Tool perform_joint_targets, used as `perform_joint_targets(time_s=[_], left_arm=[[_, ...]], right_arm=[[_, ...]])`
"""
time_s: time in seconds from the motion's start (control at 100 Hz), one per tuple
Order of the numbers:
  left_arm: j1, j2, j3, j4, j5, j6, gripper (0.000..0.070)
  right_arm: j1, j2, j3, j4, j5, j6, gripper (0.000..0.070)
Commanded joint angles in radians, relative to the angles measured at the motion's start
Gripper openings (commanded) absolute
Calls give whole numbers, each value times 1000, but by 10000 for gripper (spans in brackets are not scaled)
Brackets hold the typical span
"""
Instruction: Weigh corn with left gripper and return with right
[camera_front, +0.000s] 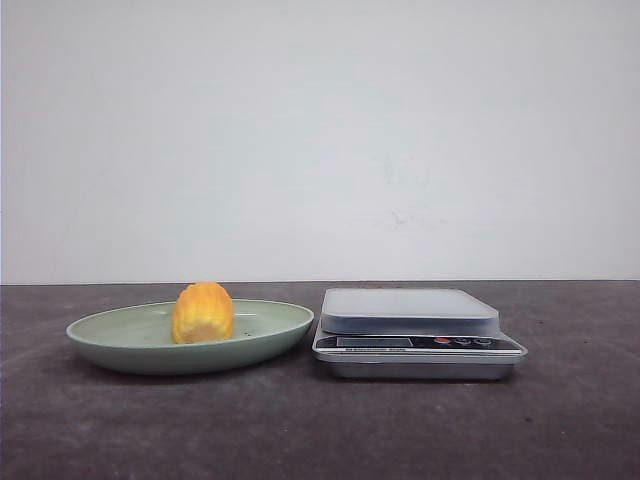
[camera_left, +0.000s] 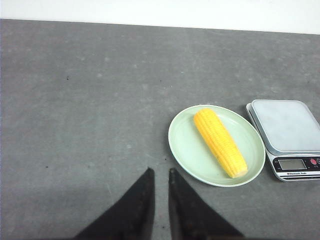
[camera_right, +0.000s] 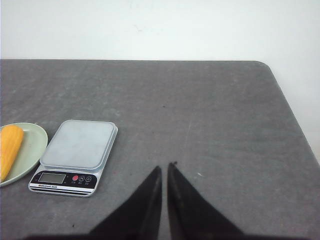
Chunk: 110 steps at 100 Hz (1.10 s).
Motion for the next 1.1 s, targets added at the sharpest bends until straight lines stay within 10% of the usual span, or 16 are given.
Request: perform_joint_targets(time_s=[0.0,0.27,0.75,1.09], left_arm=[[-12,1,10,5,-6,0,0],[61,-6,10,4,-6,0,0],[823,-95,10,50,-1,84,0],[1059,-176,-220,605,431,435,0]], right_arm=[[3,0,16,12,1,10,12],[3,0,17,13,0,10,12],[3,0,17,13,0,10,12],[3,0,17,13,1,10,12]])
